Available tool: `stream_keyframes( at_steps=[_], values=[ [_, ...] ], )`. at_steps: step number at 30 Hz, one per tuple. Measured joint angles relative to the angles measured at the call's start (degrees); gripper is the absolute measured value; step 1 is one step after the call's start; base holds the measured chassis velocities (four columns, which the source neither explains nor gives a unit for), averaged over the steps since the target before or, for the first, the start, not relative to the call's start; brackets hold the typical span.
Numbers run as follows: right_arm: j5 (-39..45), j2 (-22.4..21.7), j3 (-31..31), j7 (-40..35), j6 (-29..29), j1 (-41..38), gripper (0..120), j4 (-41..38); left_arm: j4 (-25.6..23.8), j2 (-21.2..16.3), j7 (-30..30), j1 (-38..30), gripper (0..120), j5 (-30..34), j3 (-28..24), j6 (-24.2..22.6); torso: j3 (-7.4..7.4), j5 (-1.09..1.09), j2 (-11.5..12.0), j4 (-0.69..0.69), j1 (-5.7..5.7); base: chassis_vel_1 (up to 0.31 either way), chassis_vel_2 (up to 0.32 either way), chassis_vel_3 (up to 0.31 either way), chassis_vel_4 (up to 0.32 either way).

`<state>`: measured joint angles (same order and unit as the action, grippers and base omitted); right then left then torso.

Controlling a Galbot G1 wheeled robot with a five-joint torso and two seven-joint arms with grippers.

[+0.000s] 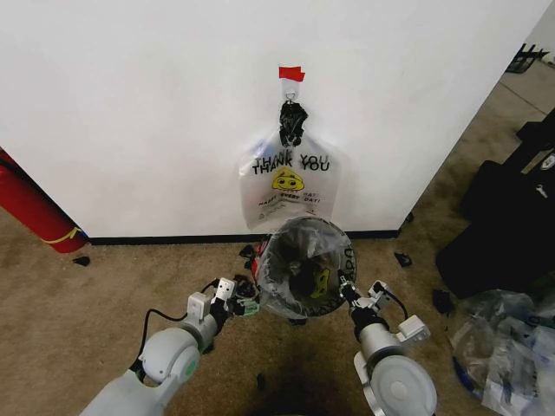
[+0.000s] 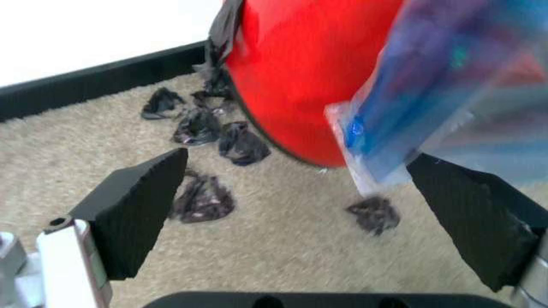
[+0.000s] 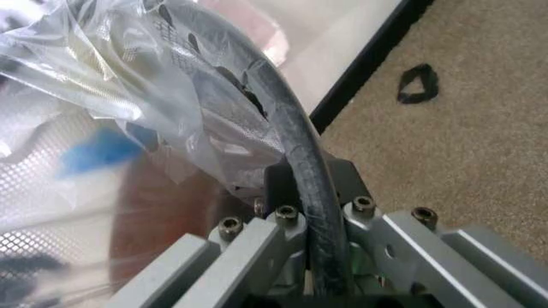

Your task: Pick up the garbage bag from the wall and place it over the trash bin.

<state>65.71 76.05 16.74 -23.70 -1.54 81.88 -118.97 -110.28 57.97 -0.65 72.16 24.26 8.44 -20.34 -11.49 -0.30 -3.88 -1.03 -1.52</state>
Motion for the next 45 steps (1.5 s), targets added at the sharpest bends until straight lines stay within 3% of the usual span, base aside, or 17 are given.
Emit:
stream_keyframes(
  at_steps=[3, 8, 18, 23, 26, 30, 39, 41, 45],
  values=[
    [1.4, 1.9, 0.7, -1.8, -1.0, -1.6, 0, 2.3, -0.9, -0.7, 3.4, 2.8, 100, -9.8, 0.9, 2.3, 0.0, 0.0, 0.0, -0.01, 0.0, 0.0, 0.0, 0.0, 0.0],
    [0.5, 3.8, 0.5, -3.0, -1.5, -3.7, 0, 5.2, -4.1, -1.2, 7.1, 7.7, 100, -16.0, 3.1, 5.1, 0.0, 0.0, 0.0, 0.02, 0.0, 0.0, 0.0, 0.0, 0.0],
    [-3.2, 5.6, 1.6, -8.8, -5.5, -4.6, 0, 6.3, -7.8, -4.1, 9.8, 9.3, 100, -16.7, 5.9, 8.4, 0.0, 0.03, 0.0, -0.01, 0.0, 0.0, 0.0, 0.0, 0.0],
    [-4.8, 4.3, 0.5, -10.7, -8.2, -5.7, 0, 6.3, -6.6, -3.1, 26.1, 10.7, 100, -22.3, 10.6, 16.7, 0.0, 0.0, 0.0, 0.0, 0.0, 0.0, 0.0, 0.0, 0.0],
    [-4.8, 4.1, 0.5, -12.3, -10.2, -6.8, 0, 6.3, -6.0, -2.6, 29.0, 10.8, 100, -24.6, 10.9, 20.0, 0.0, 0.01, 0.0, -0.01, 0.0, 0.0, 0.0, 0.0, 0.0],
    [-6.7, 3.4, -0.1, -11.8, -12.9, -8.2, 0, 6.7, -4.9, -2.4, 29.5, 10.1, 100, -25.1, 10.7, 22.4, 0.0, 0.01, 0.0, 0.0, 0.0, 0.0, 0.0, 0.0, 0.0],
    [-7.1, 3.5, -0.4, -13.3, -17.4, -10.8, 3, 7.8, -3.4, -1.8, 28.6, 9.3, 100, -24.9, 10.6, 21.6, 0.0, 0.0, 0.0, 0.0, 0.0, 0.0, 0.0, 0.0, 0.0],
    [-7.0, 3.5, -0.4, -13.4, -17.8, -11.0, 8, 7.9, -3.4, -1.7, 28.4, 9.2, 100, -24.9, 10.6, 21.4, 0.0, 0.01, 0.0, 0.01, 0.0, 0.0, 0.0, 0.0, 0.0],
    [-6.7, 3.5, -0.4, -12.4, -18.0, -11.3, 29, 8.6, -2.8, -1.5, 26.8, 9.3, 100, -24.2, 11.1, 21.1, 0.0, 0.01, 0.0, 0.0, 0.0, 0.0, 0.0, 0.0, 0.0]
  ],
)
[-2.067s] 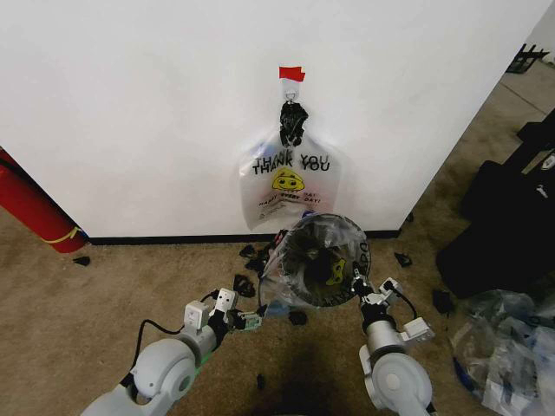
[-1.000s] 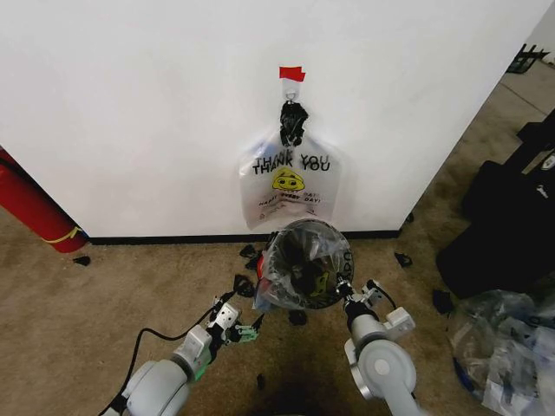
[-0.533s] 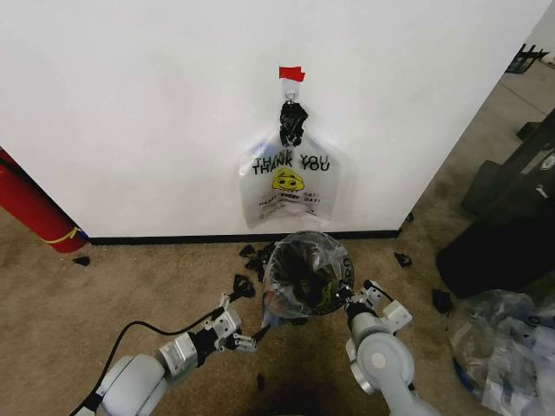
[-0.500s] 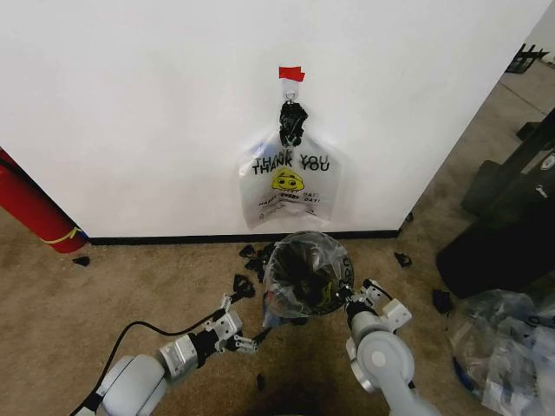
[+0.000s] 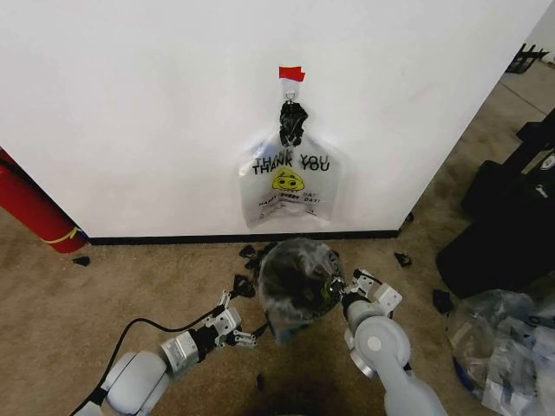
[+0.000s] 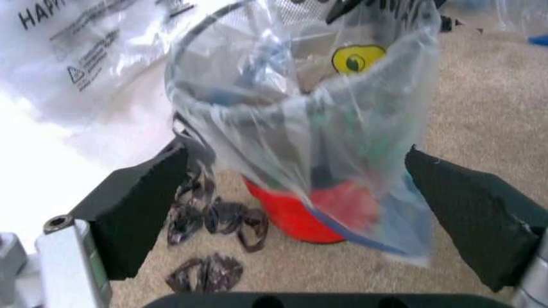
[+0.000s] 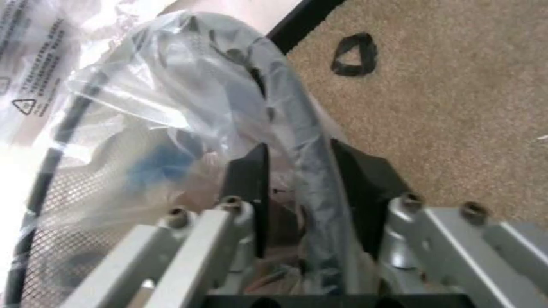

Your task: Pick up the garbage bag from the wall and place it over the trash bin.

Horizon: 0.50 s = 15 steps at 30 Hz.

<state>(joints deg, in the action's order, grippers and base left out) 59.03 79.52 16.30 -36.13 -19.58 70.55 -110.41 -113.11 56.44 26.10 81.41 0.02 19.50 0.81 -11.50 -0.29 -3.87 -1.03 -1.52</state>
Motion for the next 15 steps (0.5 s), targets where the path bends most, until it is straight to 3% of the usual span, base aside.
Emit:
stream_keyframes(
  at_steps=[10, 15],
  values=[
    [-0.6, -0.7, 0.1, 1.6, 1.6, 1.2, 59, -0.4, 0.3, 0.3, -0.3, 0.1, 100, 0.6, 0.9, 0.7, 0.0, 0.0, 0.0, 0.0, 0.0, 0.0, 0.0, 0.0, 0.0],
    [-2.5, -3.0, 0.0, 4.1, 4.8, 4.4, 83, -6.8, -2.2, 1.0, -5.0, -1.6, 100, 5.6, 3.0, -3.4, 0.0, 0.0, 0.0, 0.0, 0.0, 0.0, 0.0, 0.0, 0.0]
  ],
)
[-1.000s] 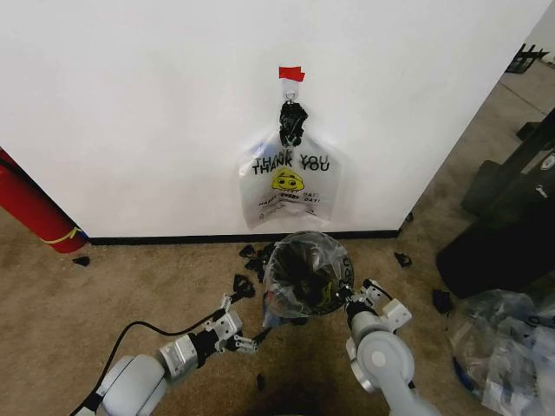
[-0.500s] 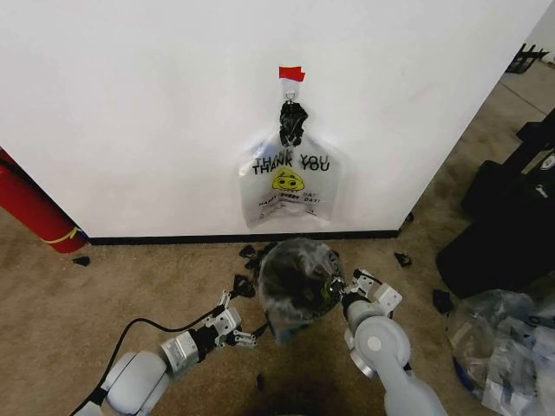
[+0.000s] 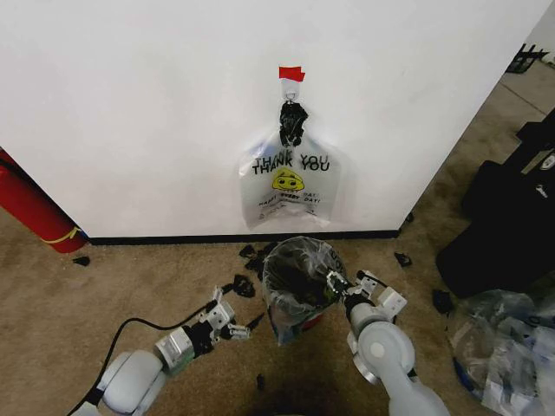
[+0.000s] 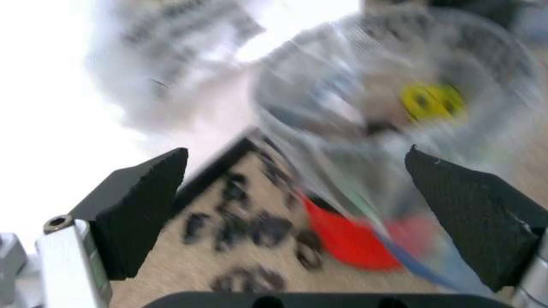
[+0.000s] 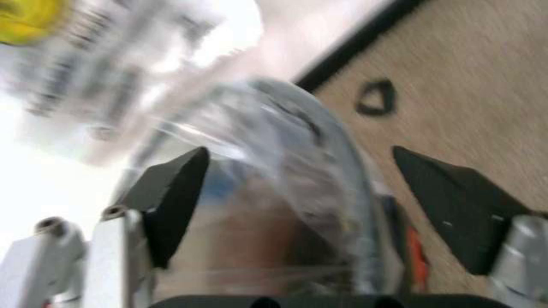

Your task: Pick up the garbage bag from the wall and place it over the trash bin.

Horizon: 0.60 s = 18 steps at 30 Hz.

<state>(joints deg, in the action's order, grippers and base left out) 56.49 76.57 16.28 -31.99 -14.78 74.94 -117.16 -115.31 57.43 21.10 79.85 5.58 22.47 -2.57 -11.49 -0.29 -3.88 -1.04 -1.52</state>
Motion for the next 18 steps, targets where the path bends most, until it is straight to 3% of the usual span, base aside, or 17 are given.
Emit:
stream_keyframes(
  at_steps=[7, 11, 14, 18],
  values=[
    [-9.6, -1.8, 0.3, 5.6, 5.7, 2.7, 99, -3.5, -1.3, 2.3, -9.5, -1.4, 100, 4.2, -0.6, -0.4, 0.0, 0.01, 0.0, 0.01, 0.0, 0.0, 0.0, 0.0, 0.0],
    [-23.4, -2.9, 3.8, 17.9, 20.1, 6.9, 100, -3.0, -2.9, 7.4, -17.5, -1.0, 100, 9.4, -0.6, 2.6, 0.0, 0.0, 0.0, 0.01, 0.0, 0.0, 0.0, 0.0, 0.0],
    [-36.0, -2.7, 10.2, 31.6, 33.5, 12.1, 100, -2.2, -4.9, 11.4, -24.9, -2.1, 100, 15.0, 0.3, 3.6, 0.01, 0.01, 0.0, -0.01, 0.0, 0.0, 0.0, 0.0, 0.0],
    [-42.5, -2.1, 12.6, 33.9, 39.0, 14.5, 100, -2.2, -3.9, 11.8, -26.1, -2.9, 100, 16.2, 1.6, 6.2, 0.0, 0.0, 0.0, -0.03, 0.0, 0.0, 0.0, 0.0, 0.0]
  ],
)
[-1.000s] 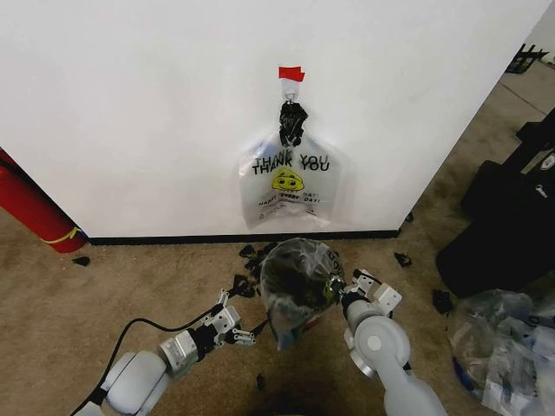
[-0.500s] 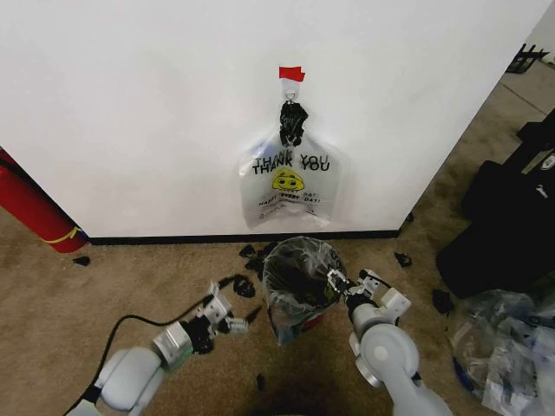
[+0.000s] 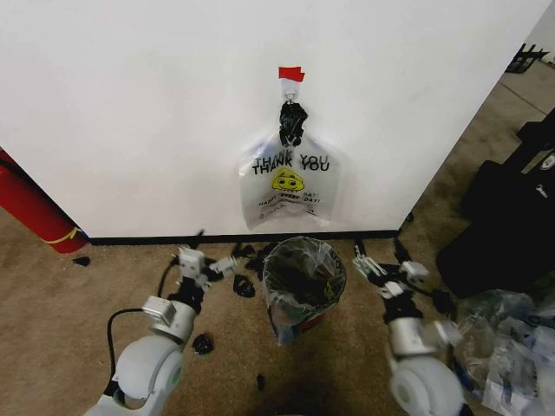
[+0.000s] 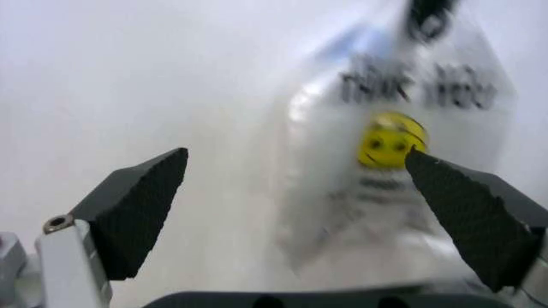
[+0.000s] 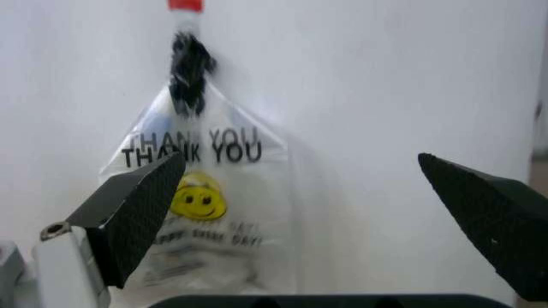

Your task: Pick up the garbage bag from the wall and place it over the trash bin.

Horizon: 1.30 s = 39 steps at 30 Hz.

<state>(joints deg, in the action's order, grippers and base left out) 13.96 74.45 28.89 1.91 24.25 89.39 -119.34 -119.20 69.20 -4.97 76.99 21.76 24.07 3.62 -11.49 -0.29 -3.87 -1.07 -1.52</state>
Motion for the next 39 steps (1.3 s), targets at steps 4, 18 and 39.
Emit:
stream_keyframes(
  at_steps=[4, 18, 39],
  values=[
    [-6.2, 1.0, 0.5, -2.0, -0.2, 1.4, 100, -1.0, 0.3, 1.6, -0.4, 2.4, 100, -2.2, 3.5, 8.6, 0.0, 0.02, 0.0, 0.13, 0.0, 0.0, 0.0, 0.0, 0.0],
    [-7.3, 6.9, 5.3, -2.7, -0.8, 7.6, 100, -5.9, -2.8, 5.6, 1.8, 5.5, 100, -5.3, 3.0, 12.5, 0.0, 0.0, 0.0, 0.04, 0.0, 0.0, 0.0, 0.0, 0.0],
    [-8.1, 10.5, 4.4, -1.9, 3.4, 6.6, 100, -4.2, -2.2, 7.3, 2.5, 6.5, 100, -4.5, 3.5, 13.9, 0.0, -0.01, 0.0, 0.04, 0.0, 0.0, 0.0, 0.0, 0.0]
  ],
)
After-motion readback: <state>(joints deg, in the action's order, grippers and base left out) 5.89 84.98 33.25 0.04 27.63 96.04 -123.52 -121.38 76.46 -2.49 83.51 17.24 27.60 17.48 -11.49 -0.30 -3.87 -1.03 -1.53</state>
